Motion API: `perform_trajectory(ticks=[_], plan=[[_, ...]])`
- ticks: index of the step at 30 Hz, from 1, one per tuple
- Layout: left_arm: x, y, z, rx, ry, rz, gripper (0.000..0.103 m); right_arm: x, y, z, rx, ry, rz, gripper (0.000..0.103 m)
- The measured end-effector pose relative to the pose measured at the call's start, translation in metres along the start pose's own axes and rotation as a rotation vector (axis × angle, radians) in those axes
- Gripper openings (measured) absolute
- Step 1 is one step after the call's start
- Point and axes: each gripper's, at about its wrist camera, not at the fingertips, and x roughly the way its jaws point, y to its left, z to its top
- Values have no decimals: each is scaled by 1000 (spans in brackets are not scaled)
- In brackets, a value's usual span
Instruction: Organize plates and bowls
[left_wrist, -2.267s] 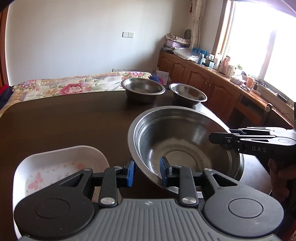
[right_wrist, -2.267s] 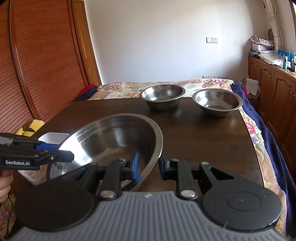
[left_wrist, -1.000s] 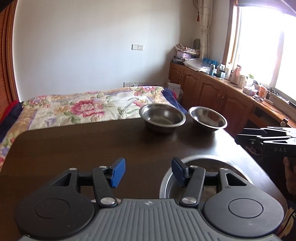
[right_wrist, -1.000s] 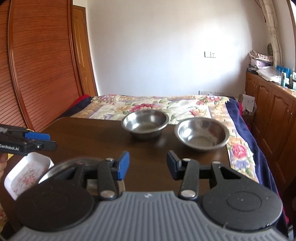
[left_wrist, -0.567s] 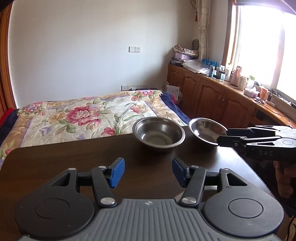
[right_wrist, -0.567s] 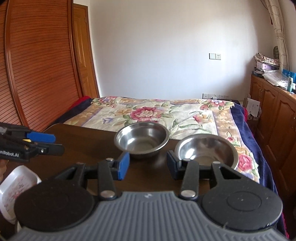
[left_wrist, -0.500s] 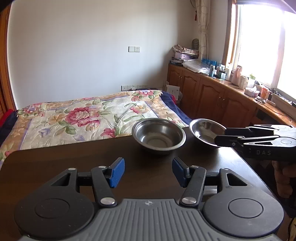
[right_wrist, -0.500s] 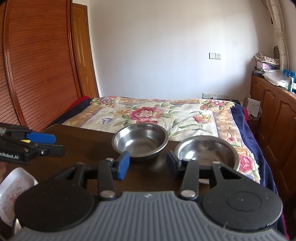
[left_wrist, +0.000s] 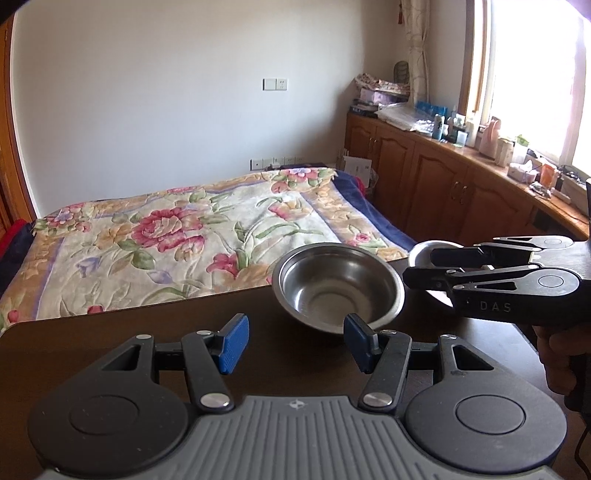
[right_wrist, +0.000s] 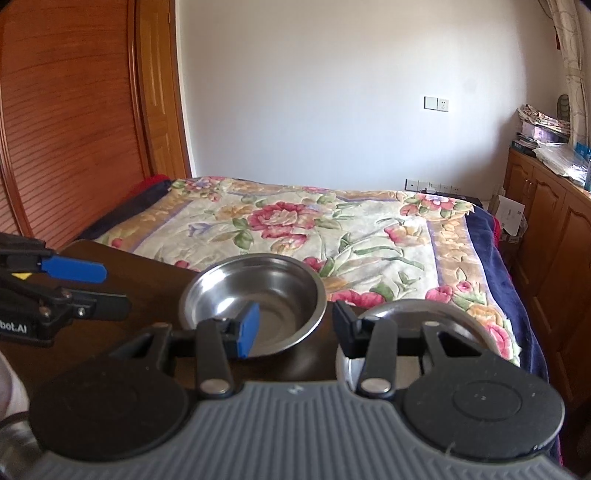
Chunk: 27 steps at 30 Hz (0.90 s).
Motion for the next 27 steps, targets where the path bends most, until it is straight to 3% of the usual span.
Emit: perform_trajectory(ticks=[13, 27], plan=[[44, 5, 6, 6, 52, 5, 60, 35, -2, 7, 2, 54, -2, 42], [66, 8, 9, -14, 77, -7, 43, 53, 0, 11, 11, 85, -27, 36]])
